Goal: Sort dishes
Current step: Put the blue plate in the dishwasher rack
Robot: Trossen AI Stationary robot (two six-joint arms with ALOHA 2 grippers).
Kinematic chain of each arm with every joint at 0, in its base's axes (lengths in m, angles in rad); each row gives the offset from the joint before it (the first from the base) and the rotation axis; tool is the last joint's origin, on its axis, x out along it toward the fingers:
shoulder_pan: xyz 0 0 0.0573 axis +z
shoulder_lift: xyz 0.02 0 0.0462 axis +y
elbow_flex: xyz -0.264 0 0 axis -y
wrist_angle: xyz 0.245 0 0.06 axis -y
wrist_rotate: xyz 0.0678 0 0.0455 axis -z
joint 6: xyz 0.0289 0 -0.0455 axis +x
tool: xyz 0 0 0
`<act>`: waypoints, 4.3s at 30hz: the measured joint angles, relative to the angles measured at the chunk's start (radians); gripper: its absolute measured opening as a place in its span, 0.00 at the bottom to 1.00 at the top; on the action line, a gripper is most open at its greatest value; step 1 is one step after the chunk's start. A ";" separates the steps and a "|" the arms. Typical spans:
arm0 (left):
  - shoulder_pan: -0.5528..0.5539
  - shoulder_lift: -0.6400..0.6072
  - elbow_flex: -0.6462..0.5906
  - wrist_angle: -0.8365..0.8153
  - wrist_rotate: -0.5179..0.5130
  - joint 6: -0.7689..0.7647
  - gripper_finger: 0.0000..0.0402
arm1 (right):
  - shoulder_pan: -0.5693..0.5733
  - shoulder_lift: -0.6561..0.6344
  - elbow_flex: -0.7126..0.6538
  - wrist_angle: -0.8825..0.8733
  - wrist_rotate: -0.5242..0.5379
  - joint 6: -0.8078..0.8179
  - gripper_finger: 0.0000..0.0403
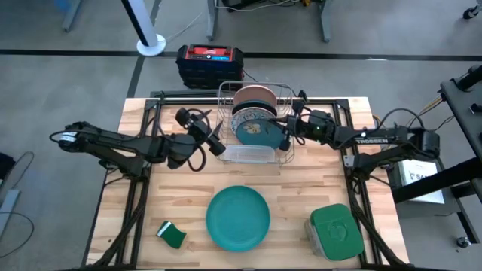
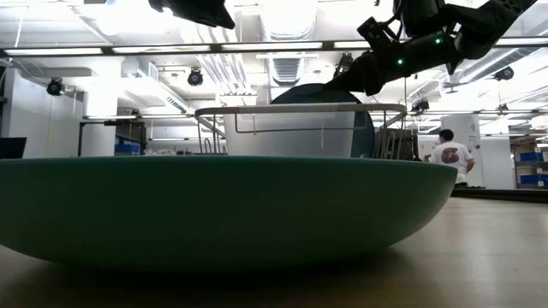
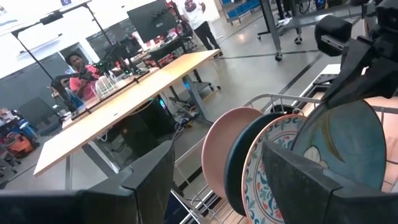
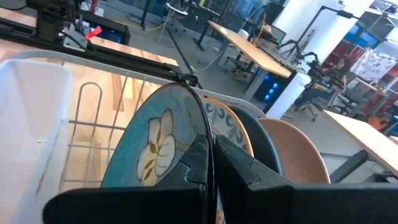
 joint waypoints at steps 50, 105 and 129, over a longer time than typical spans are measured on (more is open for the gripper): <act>0.001 0.009 0.000 -0.005 0.000 0.002 0.58 | -0.057 -0.032 0.002 -0.230 0.010 0.304 0.27; 0.006 0.013 0.000 -0.123 0.001 0.135 0.58 | -0.134 0.126 0.106 -0.369 -0.112 0.445 0.01; 0.270 0.133 -0.001 -0.212 0.665 -0.108 0.58 | -0.101 0.088 0.106 -0.353 -0.096 0.300 0.00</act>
